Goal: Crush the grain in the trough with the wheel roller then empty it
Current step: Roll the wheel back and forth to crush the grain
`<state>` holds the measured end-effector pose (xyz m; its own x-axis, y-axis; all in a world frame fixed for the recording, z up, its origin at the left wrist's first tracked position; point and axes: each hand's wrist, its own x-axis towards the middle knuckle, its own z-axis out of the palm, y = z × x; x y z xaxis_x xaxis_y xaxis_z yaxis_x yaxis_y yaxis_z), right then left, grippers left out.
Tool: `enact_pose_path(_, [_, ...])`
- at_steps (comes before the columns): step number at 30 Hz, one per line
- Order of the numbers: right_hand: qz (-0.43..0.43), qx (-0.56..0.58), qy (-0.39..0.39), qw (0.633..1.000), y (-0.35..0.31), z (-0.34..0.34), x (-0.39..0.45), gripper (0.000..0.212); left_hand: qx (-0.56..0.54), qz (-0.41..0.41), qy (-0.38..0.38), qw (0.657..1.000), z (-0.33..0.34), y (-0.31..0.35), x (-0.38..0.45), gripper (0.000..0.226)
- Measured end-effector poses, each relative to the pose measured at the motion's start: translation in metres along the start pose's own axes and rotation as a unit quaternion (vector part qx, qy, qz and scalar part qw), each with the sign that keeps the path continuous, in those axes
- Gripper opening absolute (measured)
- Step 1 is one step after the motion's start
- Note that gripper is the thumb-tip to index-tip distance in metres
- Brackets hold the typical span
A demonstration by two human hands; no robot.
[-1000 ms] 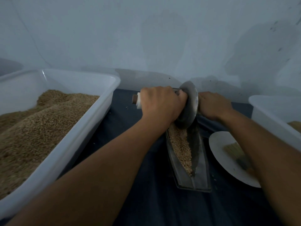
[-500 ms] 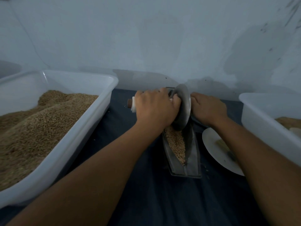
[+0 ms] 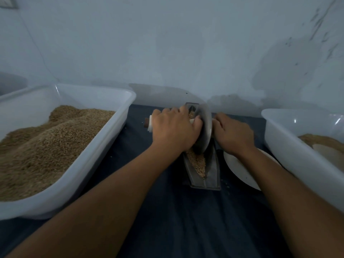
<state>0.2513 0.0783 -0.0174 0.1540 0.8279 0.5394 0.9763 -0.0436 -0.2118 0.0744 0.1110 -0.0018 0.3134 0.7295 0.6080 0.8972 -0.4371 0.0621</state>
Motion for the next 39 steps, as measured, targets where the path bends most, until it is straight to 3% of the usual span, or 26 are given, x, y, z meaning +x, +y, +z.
enact_pose_path(18, [0.011, -0.034, 0.077, 0.996, -0.016, -0.010, -0.039, 0.032, -0.060, 0.043, -0.006, 0.997, -0.008, -0.014, -0.016, 0.045])
enact_pose_path(27, [0.026, -0.072, 0.040, 0.996, -0.018, -0.009, -0.031, 0.039, -0.077, 0.071, -0.034, 0.994, 0.001, -0.023, -0.001, 0.046])
enact_pose_path(39, [0.026, -0.080, -0.030, 0.996, -0.015, -0.008, 0.000, 0.043, -0.073, 0.047, -0.030, 0.996, 0.015, -0.027, 0.008, 0.050])
